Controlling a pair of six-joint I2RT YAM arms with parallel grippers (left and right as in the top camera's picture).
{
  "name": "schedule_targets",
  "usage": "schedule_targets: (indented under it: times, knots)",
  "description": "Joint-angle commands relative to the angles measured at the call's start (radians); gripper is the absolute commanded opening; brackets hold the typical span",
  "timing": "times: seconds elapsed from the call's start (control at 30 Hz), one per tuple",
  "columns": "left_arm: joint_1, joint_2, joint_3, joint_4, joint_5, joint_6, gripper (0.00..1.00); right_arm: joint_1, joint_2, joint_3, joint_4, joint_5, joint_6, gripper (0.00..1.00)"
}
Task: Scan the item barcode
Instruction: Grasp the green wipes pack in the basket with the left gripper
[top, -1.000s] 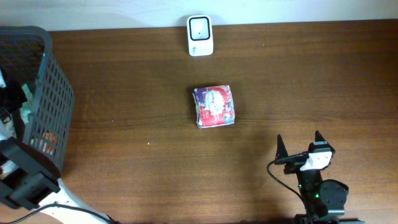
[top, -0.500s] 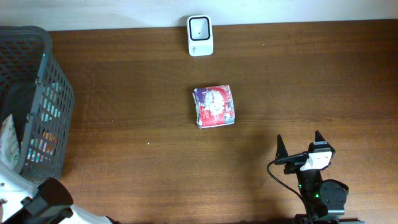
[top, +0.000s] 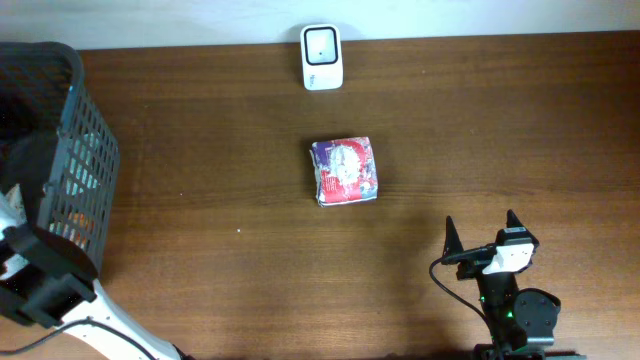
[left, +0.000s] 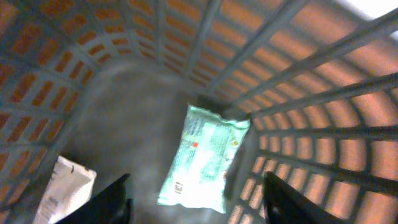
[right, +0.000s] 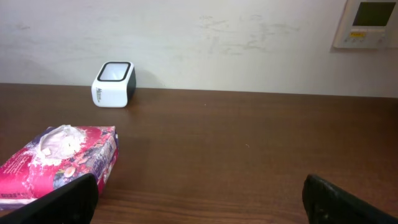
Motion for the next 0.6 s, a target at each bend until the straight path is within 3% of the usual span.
schedule_targets:
  times: [0.0, 0.47, 0.57]
  knots:
    - [-0.001, 0.077, 0.0, -0.017, 0.017, 0.122, 0.73, 0.005, -0.006, -0.008, -0.003, 0.009, -0.006, 0.99]
    - [-0.069, 0.252, -0.08, -0.018, 0.006, 0.176, 0.73, 0.005, -0.006, -0.008, -0.003, 0.009, -0.006, 0.99]
    - [-0.073, 0.274, -0.08, -0.019, -0.119, 0.166, 0.55, 0.005, -0.006, -0.008, -0.003, 0.009, -0.006, 0.98]
